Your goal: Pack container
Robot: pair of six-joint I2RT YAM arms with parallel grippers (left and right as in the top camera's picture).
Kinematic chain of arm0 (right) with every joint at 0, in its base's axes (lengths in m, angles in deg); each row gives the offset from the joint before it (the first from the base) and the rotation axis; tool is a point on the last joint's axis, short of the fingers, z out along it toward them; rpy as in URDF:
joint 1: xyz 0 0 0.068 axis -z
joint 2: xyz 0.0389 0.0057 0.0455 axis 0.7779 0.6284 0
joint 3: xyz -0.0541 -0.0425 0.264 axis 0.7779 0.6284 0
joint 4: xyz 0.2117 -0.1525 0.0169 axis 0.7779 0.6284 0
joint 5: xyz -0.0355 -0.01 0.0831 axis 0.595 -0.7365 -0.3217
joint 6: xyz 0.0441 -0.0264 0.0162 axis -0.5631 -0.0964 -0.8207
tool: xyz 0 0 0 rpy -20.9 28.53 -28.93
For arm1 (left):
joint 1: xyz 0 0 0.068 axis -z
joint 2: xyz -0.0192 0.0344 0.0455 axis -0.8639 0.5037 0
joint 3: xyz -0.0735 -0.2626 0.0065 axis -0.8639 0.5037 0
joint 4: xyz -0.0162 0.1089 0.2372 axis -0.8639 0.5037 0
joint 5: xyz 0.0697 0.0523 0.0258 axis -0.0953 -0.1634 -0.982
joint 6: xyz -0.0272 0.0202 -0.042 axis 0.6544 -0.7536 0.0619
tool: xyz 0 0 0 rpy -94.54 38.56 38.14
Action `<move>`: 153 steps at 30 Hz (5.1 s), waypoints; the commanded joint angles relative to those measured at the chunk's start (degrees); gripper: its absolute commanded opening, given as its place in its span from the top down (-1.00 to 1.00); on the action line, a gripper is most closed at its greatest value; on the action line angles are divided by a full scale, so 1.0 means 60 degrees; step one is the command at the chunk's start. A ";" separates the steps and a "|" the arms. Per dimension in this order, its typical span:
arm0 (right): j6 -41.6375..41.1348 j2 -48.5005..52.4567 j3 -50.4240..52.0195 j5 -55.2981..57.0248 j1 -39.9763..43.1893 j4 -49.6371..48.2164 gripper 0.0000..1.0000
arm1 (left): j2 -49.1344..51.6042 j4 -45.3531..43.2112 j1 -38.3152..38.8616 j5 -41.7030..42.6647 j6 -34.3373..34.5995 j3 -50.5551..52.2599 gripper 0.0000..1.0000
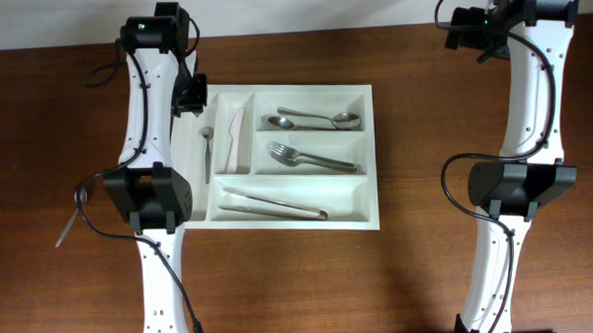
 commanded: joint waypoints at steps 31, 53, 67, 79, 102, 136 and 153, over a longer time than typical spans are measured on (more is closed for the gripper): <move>-0.0076 -0.0157 -0.0091 0.0040 -0.0051 -0.0007 -0.98 | -0.0280 0.0069 -0.4218 -0.1384 0.1956 0.3406 0.47; -0.0076 -0.0157 -0.0091 0.0040 -0.0051 -0.0007 -0.97 | -0.0525 -0.0554 -0.4441 -0.2412 0.1082 0.4091 0.37; -0.0080 -0.0157 -0.0091 0.0040 -0.0051 -0.0007 -0.98 | -0.0525 -0.1392 -0.4452 -0.2408 0.1086 0.5606 0.96; -0.0076 -0.0157 -0.0091 0.0040 -0.0051 -0.0007 -0.98 | -0.0546 -0.1115 -0.4422 -0.1665 0.1089 0.5257 0.96; -0.0076 -0.0157 -0.0091 0.0040 -0.0051 -0.0007 -0.98 | -0.0867 -0.0678 -0.0816 0.1188 0.2459 0.0557 0.96; -0.0076 -0.0157 -0.0091 0.0040 -0.0051 -0.0007 -0.98 | -0.0856 -0.1064 -0.0769 0.0386 0.2969 0.0186 0.96; -0.0076 -0.0157 -0.0091 0.0040 -0.0051 -0.0007 -0.98 | -0.0889 0.0102 -0.0823 -0.0007 0.2368 -0.0229 0.96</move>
